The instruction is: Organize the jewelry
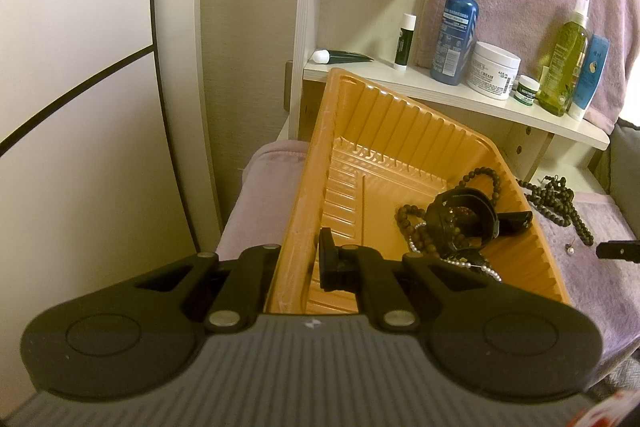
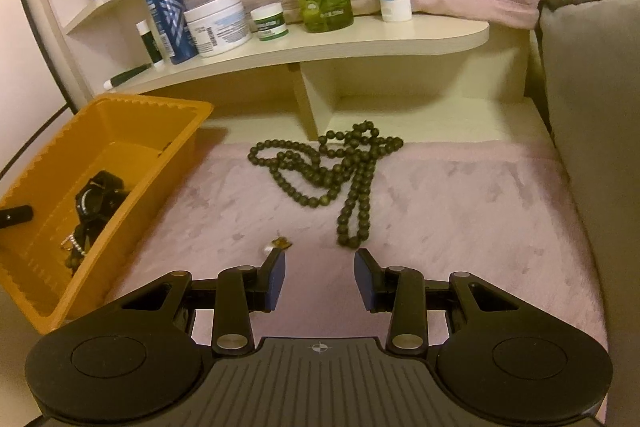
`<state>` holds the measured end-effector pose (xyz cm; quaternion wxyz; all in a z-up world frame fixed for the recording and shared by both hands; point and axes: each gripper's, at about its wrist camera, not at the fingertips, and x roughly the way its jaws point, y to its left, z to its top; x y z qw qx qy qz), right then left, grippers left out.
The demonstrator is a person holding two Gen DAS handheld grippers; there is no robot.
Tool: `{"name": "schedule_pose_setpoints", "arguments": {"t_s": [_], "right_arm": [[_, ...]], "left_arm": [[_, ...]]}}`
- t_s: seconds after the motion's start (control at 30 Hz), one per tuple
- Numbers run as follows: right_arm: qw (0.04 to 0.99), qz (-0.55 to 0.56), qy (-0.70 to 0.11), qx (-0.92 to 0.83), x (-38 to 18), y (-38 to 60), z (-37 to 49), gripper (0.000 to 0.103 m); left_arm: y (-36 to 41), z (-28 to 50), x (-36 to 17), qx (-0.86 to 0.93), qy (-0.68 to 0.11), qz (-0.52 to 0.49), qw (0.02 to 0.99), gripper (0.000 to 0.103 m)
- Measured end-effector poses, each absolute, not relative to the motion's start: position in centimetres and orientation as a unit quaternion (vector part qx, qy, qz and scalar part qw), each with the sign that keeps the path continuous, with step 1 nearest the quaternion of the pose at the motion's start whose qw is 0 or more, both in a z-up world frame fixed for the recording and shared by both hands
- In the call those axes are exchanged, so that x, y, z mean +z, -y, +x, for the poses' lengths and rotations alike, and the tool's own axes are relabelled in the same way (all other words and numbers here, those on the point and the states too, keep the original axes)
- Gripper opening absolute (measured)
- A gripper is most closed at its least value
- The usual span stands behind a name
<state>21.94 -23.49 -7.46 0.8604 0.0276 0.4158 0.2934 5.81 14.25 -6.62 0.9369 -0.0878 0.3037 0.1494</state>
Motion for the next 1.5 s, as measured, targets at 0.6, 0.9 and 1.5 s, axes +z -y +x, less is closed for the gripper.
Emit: {"name": "schedule_pose_setpoints", "arguments": {"t_s": [0.6,0.9,1.5], "right_arm": [[0.866,0.004,-0.403,0.296,-8.0,21.1,26.8,0.064],[0.864,0.003,-0.408,0.295,-9.2,19.8,28.3,0.07],[0.877,-0.073,-0.362,0.307,-10.5,17.2,27.8,0.032]], "left_arm": [[-14.3,5.8,-6.6,0.149,-0.306,-0.09,0.936,0.006],[-14.3,5.8,-6.7,0.149,-0.306,-0.091,0.936,0.006],[-14.3,5.8,-6.7,0.148,-0.306,-0.093,0.936,0.006]]}}
